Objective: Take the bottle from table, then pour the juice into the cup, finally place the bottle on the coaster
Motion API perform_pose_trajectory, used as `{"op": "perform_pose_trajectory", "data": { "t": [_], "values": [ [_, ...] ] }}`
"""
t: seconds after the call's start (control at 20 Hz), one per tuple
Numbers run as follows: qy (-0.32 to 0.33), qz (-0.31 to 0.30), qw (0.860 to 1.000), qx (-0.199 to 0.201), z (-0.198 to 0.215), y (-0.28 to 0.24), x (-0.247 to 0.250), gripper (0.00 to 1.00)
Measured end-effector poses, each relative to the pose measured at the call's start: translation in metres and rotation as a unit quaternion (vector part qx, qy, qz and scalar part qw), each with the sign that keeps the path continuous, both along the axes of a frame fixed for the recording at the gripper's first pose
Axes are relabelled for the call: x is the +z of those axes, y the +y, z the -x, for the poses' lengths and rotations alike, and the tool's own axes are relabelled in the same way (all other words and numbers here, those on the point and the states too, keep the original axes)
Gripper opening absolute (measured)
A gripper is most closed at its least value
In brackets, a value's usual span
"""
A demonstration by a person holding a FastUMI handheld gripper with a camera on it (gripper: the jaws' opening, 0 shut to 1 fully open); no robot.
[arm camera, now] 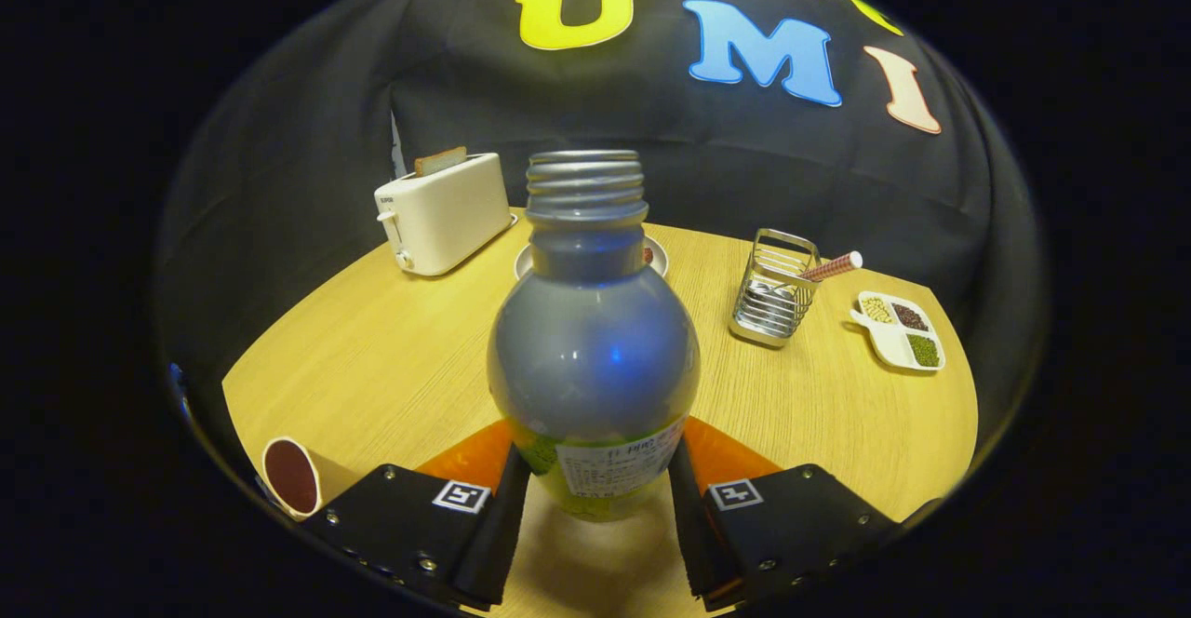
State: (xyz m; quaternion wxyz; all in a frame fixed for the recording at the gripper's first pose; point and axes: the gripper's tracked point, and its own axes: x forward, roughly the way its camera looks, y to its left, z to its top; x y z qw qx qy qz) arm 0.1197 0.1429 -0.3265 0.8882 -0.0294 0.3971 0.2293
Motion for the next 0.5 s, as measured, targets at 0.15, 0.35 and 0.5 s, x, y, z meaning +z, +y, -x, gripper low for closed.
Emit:
{"op": "perform_pose_trajectory", "data": {
  "t": [0.15, 0.35, 0.5],
  "values": [
    [-0.006, -0.011, 1.0, -0.008, -0.01, 0.003, -0.005, 0.71],
    [-0.014, -0.019, 1.0, -0.015, -0.021, 0.007, -0.011, 0.72],
    [-0.022, -0.017, 0.999, -0.016, -0.026, 0.009, -0.016, 0.73]
  ]
}}
